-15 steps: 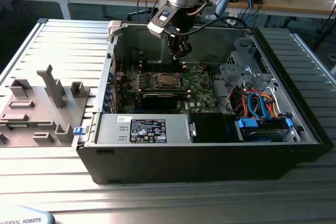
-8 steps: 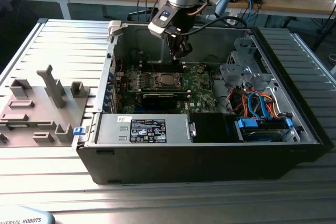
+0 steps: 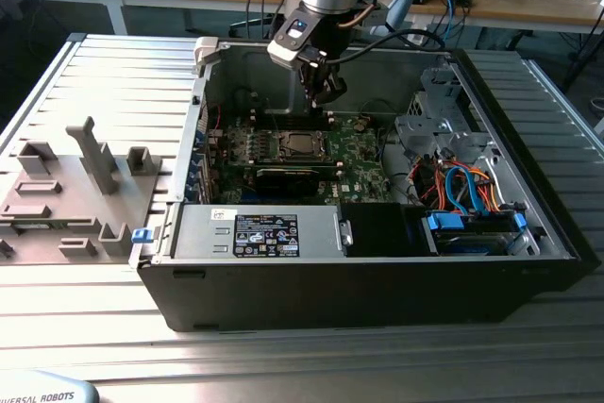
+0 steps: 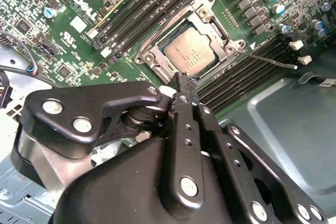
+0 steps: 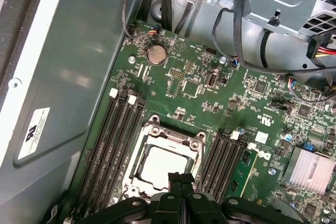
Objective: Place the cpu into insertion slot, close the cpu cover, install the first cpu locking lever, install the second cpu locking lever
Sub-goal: 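Install the first cpu locking lever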
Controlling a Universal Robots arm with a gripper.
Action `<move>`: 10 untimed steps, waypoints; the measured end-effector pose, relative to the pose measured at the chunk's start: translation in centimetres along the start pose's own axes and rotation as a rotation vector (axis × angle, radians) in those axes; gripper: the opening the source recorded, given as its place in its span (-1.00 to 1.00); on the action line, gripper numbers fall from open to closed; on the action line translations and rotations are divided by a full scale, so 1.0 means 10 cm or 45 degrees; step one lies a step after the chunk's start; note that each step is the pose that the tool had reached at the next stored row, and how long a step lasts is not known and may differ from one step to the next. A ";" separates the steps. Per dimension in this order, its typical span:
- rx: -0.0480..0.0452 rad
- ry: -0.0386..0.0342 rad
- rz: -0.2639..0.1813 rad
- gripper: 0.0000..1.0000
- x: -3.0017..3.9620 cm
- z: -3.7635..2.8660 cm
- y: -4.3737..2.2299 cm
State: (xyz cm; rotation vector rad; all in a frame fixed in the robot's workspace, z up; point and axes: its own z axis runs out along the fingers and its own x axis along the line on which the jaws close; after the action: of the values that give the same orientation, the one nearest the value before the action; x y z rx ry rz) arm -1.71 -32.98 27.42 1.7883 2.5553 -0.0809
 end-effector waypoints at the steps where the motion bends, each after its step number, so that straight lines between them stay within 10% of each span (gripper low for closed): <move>1: 0.000 0.0000 -0.003 -0.79 0.000 0.000 0.000; 10: -0.001 -0.0007 -0.026 -0.79 0.000 0.000 0.000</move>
State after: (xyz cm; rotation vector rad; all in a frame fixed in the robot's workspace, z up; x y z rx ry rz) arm -1.71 -32.98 27.41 1.7622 2.5727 -0.0804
